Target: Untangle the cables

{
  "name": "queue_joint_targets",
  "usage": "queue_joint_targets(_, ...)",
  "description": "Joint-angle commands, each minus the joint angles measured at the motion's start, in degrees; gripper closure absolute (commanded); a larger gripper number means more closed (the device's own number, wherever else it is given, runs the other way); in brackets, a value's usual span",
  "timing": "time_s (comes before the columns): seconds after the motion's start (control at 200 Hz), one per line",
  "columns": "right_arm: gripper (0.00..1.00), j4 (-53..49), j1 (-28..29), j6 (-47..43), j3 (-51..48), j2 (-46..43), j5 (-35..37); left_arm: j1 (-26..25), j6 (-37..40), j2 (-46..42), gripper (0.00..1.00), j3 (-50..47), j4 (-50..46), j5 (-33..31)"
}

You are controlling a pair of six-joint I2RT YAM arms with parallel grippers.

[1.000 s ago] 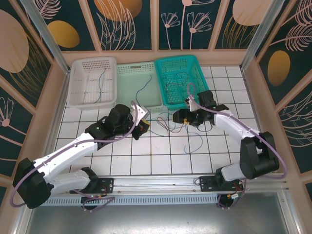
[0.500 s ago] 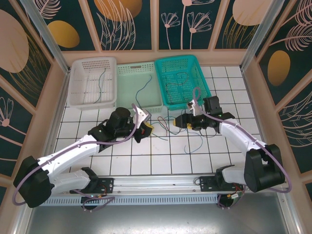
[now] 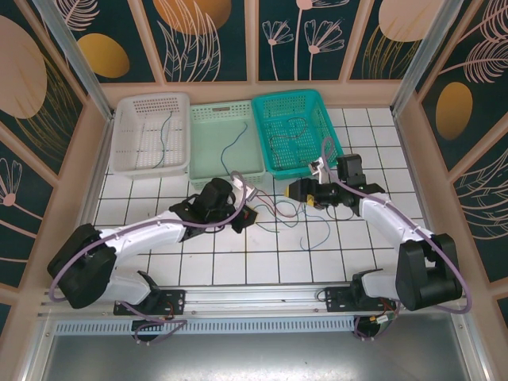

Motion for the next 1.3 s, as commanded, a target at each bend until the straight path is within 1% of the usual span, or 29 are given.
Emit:
queue_joint_targets(0.0, 0.15, 0.8, -0.5, 0.7, -1.1, -1.5, -1.8, -0.2, -3.4, 0.7, 0.99, 1.3, 1.7, -4.4)
queue_joint_targets(0.08, 0.15, -0.9, -0.4, 0.2, -1.1, -0.9, 0.2, -0.2, -5.2, 1.5, 0.98, 1.0, 3.0, -5.5)
queue_joint_targets(0.195, 0.15, -5.0, -0.5, -0.9, -0.6, 0.6, 4.4, -0.2, -5.8, 6.2, 0.98, 4.9, -2.9, -10.4)
queue_joint_targets(0.28, 0.15, -8.3, -0.4, -1.6, 0.1, 1.4, 9.4, -0.2, -6.1, 9.1, 0.99, 6.4, -3.8, -10.4)
queue_joint_targets(0.395, 0.14, -12.6, -0.5, -3.2, 1.1, 2.9, 15.9, -0.2, -6.6, 10.8, 1.00, 7.0, -3.5, -11.0)
queue_joint_targets(0.455, 0.14, -13.2, -0.4, -3.4, 1.4, 3.3, 18.8, -0.2, -5.9, 10.8, 1.00, 6.9, -2.7, -9.6)
queue_joint_targets(0.591, 0.15, -7.4, -0.4, -1.4, 0.1, 1.4, 14.4, -0.2, -4.5, 7.2, 1.00, 4.5, 0.9, -6.4)
queue_joint_targets(0.681, 0.14, -6.6, -0.4, -1.2, 0.2, 1.9, 13.2, -0.2, -3.5, 3.6, 1.00, 2.8, 2.8, -5.8)
queue_joint_targets(0.771, 0.11, -5.8, -0.5, -1.3, 0.1, 3.4, 10.9, -0.2, -1.5, 0.5, 1.00, 2.0, 3.4, -4.1)
queue_joint_targets(0.801, 0.06, -4.7, -0.6, -0.9, -0.3, 3.6, 10.2, -0.3, -1.0, -0.3, 1.00, 1.9, 3.3, -3.5)
queue_joint_targets(0.826, 0.04, -3.7, -0.7, -0.6, -0.7, 3.6, 9.4, -0.2, -0.6, -0.8, 1.00, 2.0, 3.0, -2.9)
queue_joint_targets(0.901, 0.01, -1.0, -0.7, 0.1, -1.6, 3.3, 8.2, -0.2, 0.1, -1.0, 1.00, 2.5, 0.6, -2.9)
queue_joint_targets(0.951, 0.01, 0.2, -0.8, 0.3, -1.9, 2.8, 8.1, -0.3, 0.4, -0.2, 0.97, 3.1, -1.3, -2.8)
queue_joint_targets(1.071, 0.01, 5.2, -1.0, 1.5, -4.3, -0.8, 7.6, -0.3, -1.7, 3.3, 0.98, 3.2, -3.1, -3.2)
queue_joint_targets(1.091, 0.06, 5.7, -1.1, 1.8, -4.7, -1.4, 7.7, -0.3, -2.3, 3.7, 0.99, 3.0, -2.8, -3.2)
queue_joint_targets(1.111, 0.17, 6.3, -1.2, 2.0, -5.0, -1.9, 7.3, -0.2, -2.8, 4.0, 0.99, 2.7, -2.5, -3.2)
queue_joint_targets(1.121, 0.26, 6.4, -1.3, 2.0, -5.1, -2.1, 7.2, -0.2, -3.1, 4.1, 0.99, 2.5, -2.3, -3.2)
queue_joint_targets(1.146, 0.54, 6.0, -1.4, 2.3, -5.1, -2.4, 7.9, -0.2, -3.6, 4.3, 1.00, 2.1, -1.8, -3.3)
queue_joint_targets(1.151, 0.57, 5.8, -1.5, 2.4, -5.0, -2.4, 8.1, -0.2, -3.7, 4.3, 1.00, 2.0, -1.7, -3.3)
queue_joint_targets(1.166, 0.73, 5.1, -1.5, 2.6, -4.8, -2.4, 9.2, -0.2, -3.9, 4.4, 1.00, 1.8, -1.4, -3.4)
queue_joint_targets(1.186, 0.90, 3.8, -1.5, 2.9, -4.5, -2.3, 10.9, -0.2, -4.3, 4.4, 1.00, 1.6, -1.0, -3.5)
queue_joint_targets(1.201, 0.99, 2.8, -1.6, 3.1, -4.2, -2.2, 12.2, -0.2, -4.5, 4.5, 1.00, 1.4, -0.7, -3.6)
queue_joint_targets(1.236, 1.00, 1.4, -1.7, 3.0, -3.9, -1.9, 13.7, -0.2, -4.6, 4.5, 1.00, 1.2, -0.3, -3.3)
queue_joint_targets(1.296, 1.00, 2.1, -1.9, 2.9, -4.4, -1.6, 11.3, -0.2, -4.6, 4.6, 1.00, 1.2, -0.2, -2.8)
